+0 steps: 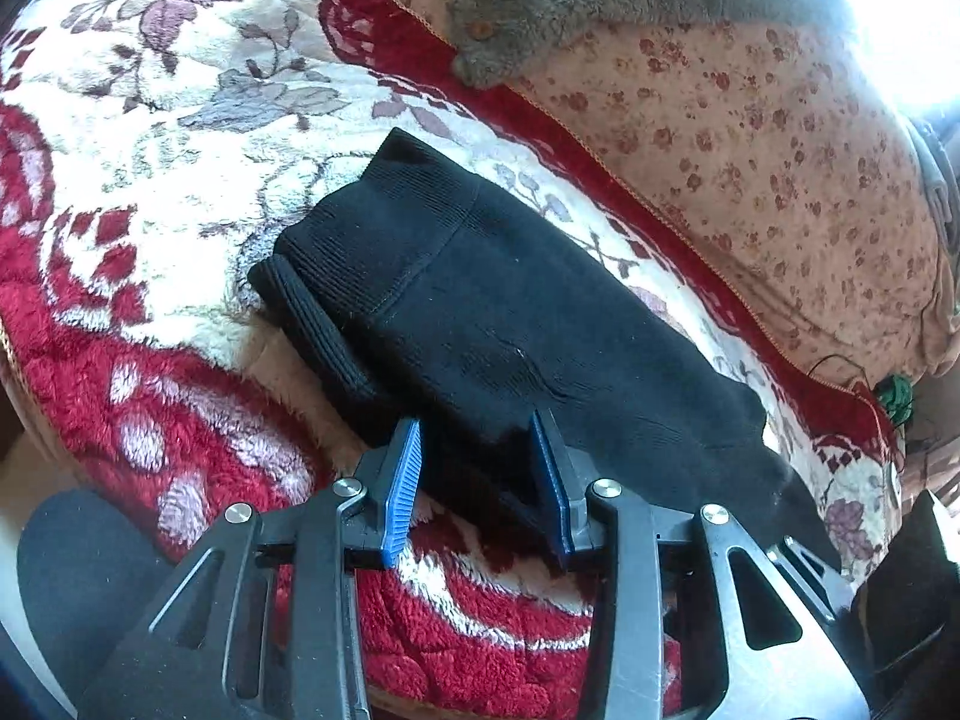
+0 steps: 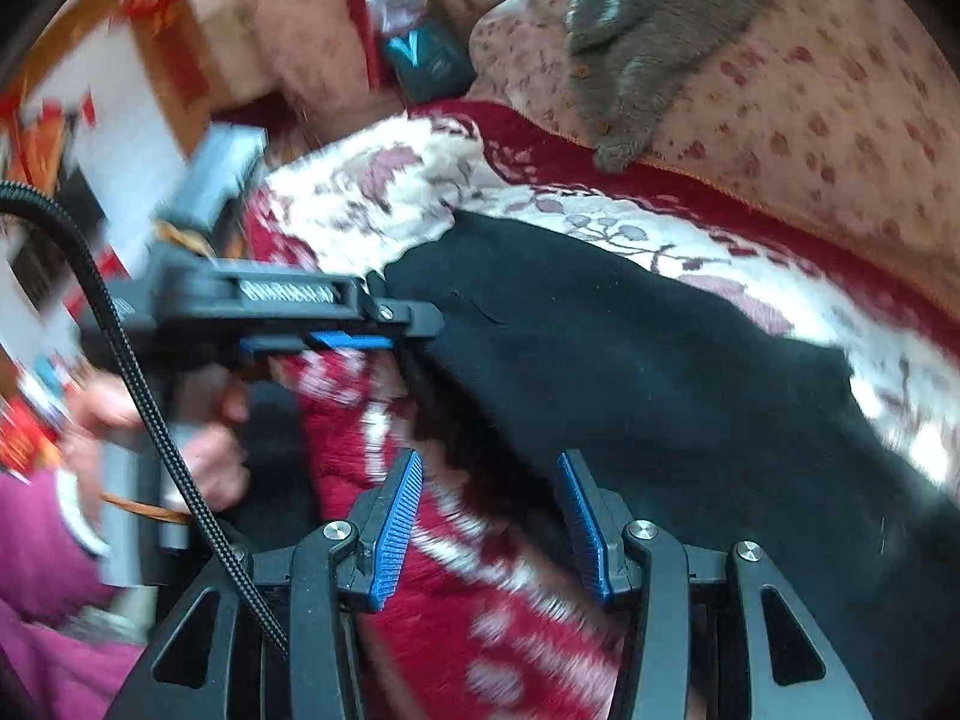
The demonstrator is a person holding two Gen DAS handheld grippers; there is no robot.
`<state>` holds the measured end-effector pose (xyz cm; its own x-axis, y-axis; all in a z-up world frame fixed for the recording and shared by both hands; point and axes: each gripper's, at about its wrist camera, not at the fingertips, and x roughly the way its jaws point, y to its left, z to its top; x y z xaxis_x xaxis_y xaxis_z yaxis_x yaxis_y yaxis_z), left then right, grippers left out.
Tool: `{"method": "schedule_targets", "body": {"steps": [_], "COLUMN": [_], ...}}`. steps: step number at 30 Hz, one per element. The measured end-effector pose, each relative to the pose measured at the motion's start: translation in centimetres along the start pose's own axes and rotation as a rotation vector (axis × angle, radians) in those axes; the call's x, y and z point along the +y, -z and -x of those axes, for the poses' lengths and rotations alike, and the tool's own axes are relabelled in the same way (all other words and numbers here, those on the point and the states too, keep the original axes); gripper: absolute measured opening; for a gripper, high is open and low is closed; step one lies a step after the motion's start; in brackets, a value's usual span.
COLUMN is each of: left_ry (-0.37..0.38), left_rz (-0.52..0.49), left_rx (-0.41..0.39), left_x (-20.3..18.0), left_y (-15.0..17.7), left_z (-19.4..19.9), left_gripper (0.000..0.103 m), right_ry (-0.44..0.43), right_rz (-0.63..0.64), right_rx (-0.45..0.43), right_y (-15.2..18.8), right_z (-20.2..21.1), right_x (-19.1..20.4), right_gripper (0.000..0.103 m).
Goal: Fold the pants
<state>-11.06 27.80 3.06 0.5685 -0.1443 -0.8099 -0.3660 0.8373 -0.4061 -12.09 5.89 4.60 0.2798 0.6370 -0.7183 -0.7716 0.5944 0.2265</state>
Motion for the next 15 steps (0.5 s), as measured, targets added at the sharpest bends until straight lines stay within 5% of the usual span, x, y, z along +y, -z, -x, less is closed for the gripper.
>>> {"method": "schedule_targets", "body": {"steps": [5, 9, 15], "left_ry": [0.012, 0.023, 0.003], "left_rz": [-0.026, -0.005, -0.044], "left_rx": [0.009, 0.03, -0.01], "left_x": [0.1, 0.3, -0.3], "left_y": [-0.3, -0.6, -1.3], "left_z": [-0.2, -0.2, 1.2], "left_gripper": [0.034, 0.034, 0.034], "right_ry": [0.101, 0.06, -0.014], "right_rz": [0.041, -0.046, -0.134], "right_rx": [0.021, 0.019, -0.007], "right_y": [-0.5, -1.4, -2.5], "right_z": [-2.0, -2.1, -1.6], "right_x": [-0.4, -2.0, -3.6], "right_gripper": [0.044, 0.027, 0.017]}}
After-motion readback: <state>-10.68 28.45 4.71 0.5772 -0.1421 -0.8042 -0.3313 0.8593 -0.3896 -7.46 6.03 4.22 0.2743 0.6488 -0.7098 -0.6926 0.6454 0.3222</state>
